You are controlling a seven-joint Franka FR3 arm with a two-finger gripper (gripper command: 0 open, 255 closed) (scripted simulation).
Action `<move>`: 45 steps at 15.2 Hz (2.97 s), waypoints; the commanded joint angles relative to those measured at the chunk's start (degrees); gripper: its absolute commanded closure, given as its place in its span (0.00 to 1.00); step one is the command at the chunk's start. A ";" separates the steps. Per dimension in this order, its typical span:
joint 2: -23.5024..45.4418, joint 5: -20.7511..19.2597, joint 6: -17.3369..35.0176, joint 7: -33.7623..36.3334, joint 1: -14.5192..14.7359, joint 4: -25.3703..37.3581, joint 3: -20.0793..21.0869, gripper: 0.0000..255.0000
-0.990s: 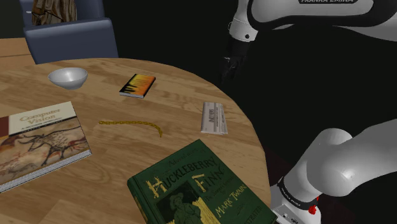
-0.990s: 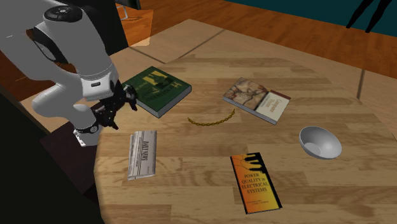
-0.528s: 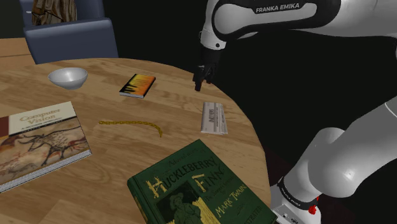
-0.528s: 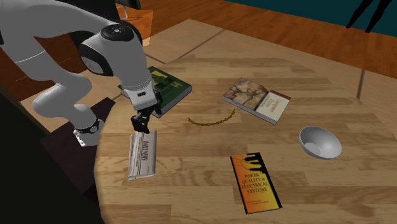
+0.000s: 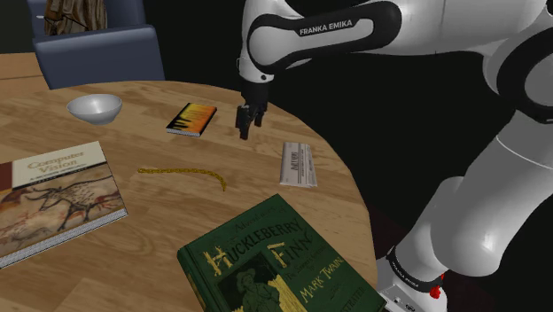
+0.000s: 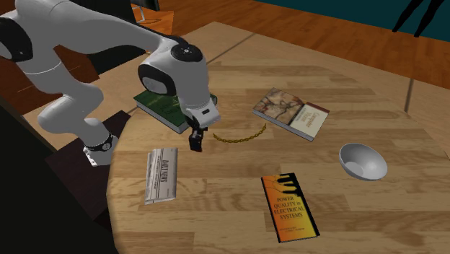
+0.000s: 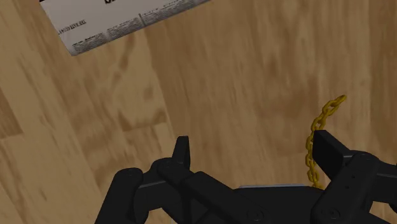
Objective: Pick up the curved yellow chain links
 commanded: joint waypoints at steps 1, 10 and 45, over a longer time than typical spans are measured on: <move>4.02 -0.14 0.22 -0.83 0.90 3.35 0.89 0.00; 21.04 -2.23 -1.11 -3.98 5.40 19.48 4.53 0.00; 25.43 -3.04 -5.98 -4.74 7.08 28.06 5.51 1.00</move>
